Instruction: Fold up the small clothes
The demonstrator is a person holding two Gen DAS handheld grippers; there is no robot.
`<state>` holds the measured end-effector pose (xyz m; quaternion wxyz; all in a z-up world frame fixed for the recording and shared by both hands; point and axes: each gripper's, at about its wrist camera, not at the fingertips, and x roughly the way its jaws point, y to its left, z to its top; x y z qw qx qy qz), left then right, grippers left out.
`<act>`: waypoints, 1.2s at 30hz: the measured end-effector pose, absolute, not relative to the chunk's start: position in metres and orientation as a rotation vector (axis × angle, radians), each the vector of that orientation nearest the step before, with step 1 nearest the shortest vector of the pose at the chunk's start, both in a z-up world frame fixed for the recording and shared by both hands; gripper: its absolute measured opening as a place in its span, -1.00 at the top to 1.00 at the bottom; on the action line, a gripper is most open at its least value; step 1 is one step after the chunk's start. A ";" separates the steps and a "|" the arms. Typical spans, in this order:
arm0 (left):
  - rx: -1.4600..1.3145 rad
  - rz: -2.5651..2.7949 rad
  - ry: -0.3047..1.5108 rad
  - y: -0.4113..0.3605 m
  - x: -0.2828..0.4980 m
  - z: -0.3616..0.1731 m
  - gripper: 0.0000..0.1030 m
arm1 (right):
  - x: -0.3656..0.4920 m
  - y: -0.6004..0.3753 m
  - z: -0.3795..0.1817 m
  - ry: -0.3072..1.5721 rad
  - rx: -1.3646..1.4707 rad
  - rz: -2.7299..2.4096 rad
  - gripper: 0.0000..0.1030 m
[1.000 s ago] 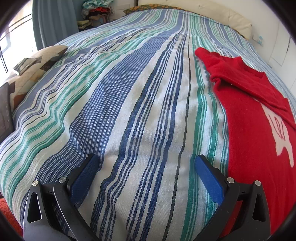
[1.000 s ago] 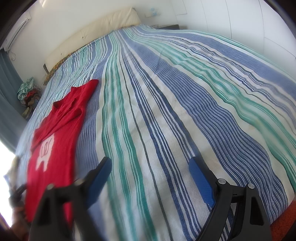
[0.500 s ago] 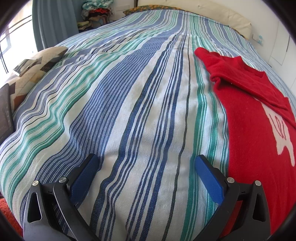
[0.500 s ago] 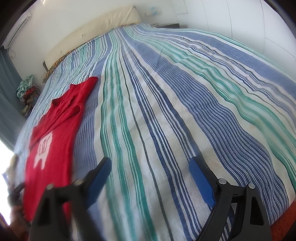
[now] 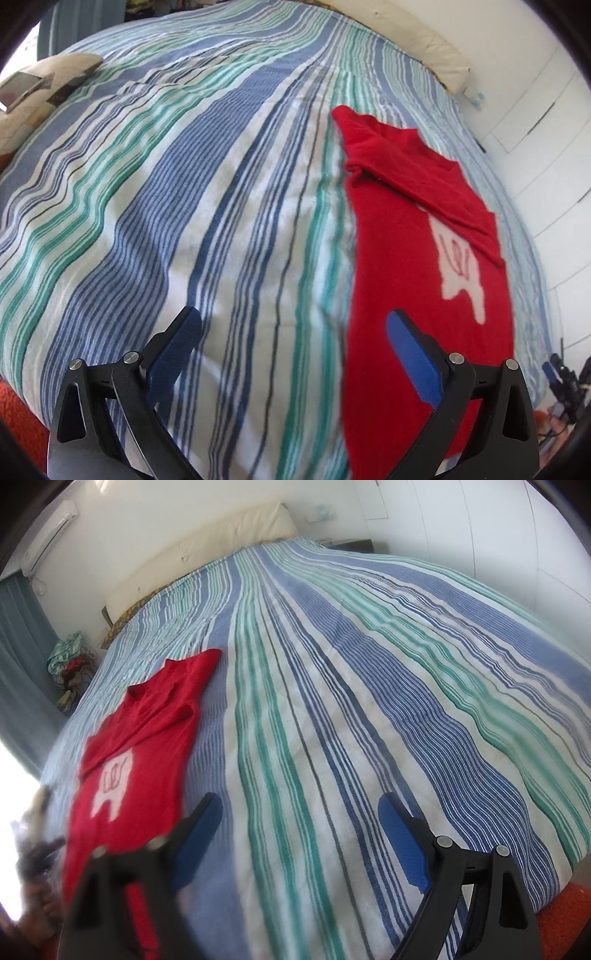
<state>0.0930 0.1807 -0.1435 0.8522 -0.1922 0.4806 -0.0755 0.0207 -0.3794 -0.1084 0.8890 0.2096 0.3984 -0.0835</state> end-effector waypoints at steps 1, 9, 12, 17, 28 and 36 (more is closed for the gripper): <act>-0.403 -0.211 1.021 0.176 0.084 -0.139 -0.94 | 0.017 -0.371 -0.100 0.828 0.433 -0.119 -0.66; -0.309 -0.362 1.243 0.120 0.043 -0.162 -0.46 | -0.004 -0.278 -0.129 1.130 0.521 0.330 -0.66; -0.324 -0.369 1.254 0.117 0.036 -0.163 -0.46 | -0.003 -0.262 -0.138 1.167 0.474 0.353 -0.65; -0.330 -0.324 1.282 0.124 0.039 -0.171 0.02 | 0.013 -0.265 -0.159 1.181 0.638 0.390 -0.34; -0.658 -0.434 1.228 0.154 0.041 -0.154 0.95 | 0.015 -0.260 -0.153 1.179 0.602 0.376 0.89; -0.687 -0.505 1.001 0.154 0.168 -0.070 0.95 | 0.086 -0.292 -0.092 0.915 0.611 0.326 0.89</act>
